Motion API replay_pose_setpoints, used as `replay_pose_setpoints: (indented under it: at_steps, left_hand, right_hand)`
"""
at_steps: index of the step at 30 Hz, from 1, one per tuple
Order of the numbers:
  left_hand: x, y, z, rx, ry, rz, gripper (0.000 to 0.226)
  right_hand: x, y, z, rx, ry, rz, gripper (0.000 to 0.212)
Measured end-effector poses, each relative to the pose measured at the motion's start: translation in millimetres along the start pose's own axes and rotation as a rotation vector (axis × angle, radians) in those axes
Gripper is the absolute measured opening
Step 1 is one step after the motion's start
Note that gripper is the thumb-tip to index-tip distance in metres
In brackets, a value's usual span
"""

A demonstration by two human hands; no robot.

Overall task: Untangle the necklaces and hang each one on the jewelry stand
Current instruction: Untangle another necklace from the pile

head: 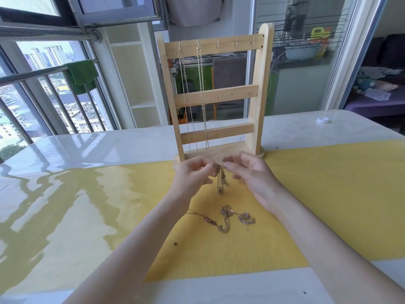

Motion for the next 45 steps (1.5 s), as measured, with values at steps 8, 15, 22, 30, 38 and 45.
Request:
replay_pose_setpoints:
  at_steps: [8, 15, 22, 30, 38, 45]
  left_hand:
    - [8, -2, 4, -0.120, -0.037, 0.090, 0.017]
    - [4, -2, 1, -0.132, -0.167, 0.010, 0.018]
    - [1, 1, 1, -0.144, -0.343, -0.090, 0.016]
    - [4, -2, 0, -0.088, -0.489, -0.132, 0.010]
    - [5, -5, 5, 0.040, -0.449, -0.039, 0.011]
    - [9, -5, 9, 0.106, -0.412, 0.060, 0.012]
  right_hand:
    - [9, 1, -9, -0.003, 0.236, 0.222, 0.016]
    - [4, -2, -8, -0.038, 0.447, 0.328, 0.022]
    - [0, -3, -9, -0.063, 0.585, 0.439, 0.016]
    - [-3, -1, -8, -0.020, 0.680, 0.483, 0.028]
    - [-3, 3, -14, 0.094, 0.825, 0.453, 0.012]
    - [-2, 5, -18, 0.157, 0.948, 0.482, 0.006]
Point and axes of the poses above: each hand's wrist, its own y-axis away from the middle knuckle, its own z-axis out of the back of the hand, x = y × z, the point moved 4 cm from there along -y, towards the middle knuckle, and after that the axes turned 8 degrees about -y, right-handed, at the moved point
